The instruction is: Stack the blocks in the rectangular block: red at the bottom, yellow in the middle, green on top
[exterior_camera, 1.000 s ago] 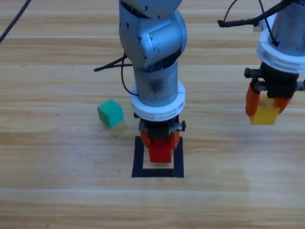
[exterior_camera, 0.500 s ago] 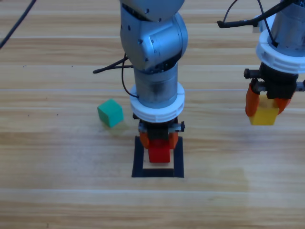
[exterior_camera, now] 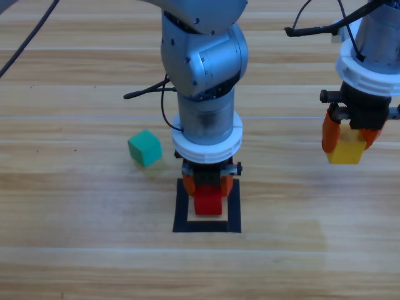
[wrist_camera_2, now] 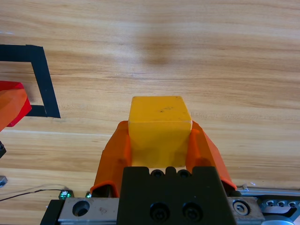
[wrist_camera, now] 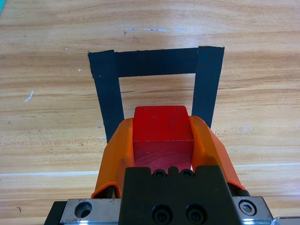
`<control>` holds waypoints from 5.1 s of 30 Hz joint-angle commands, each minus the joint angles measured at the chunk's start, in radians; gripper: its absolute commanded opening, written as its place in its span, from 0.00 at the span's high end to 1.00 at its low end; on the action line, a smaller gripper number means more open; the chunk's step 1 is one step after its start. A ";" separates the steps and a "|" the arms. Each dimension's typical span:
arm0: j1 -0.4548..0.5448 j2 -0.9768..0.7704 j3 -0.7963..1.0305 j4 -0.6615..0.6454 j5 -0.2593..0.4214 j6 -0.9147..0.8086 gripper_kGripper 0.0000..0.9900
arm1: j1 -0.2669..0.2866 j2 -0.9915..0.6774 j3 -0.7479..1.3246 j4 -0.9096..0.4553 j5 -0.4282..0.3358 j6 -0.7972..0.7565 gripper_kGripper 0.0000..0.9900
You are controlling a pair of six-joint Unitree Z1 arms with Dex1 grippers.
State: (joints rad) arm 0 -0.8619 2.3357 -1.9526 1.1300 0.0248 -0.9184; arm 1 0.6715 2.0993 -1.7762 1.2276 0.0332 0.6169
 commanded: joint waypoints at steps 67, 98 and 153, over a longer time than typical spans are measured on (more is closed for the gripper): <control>-0.016 0.050 0.032 -0.044 0.021 0.020 0.00 | 0.003 0.094 -0.014 -0.007 0.033 -0.019 1.00; 0.276 -0.417 -0.170 0.254 0.208 0.243 0.00 | 0.080 0.027 -0.040 -0.007 -0.062 -0.003 1.00; 0.699 -0.763 0.245 0.054 -0.183 0.894 0.00 | 0.341 0.530 -0.709 0.262 -0.006 0.075 1.00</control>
State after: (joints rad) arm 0 -0.1826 1.5972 -1.7441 1.2105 -0.1449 -0.0253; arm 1 0.9914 2.5588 -2.4860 1.4784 0.0320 0.6801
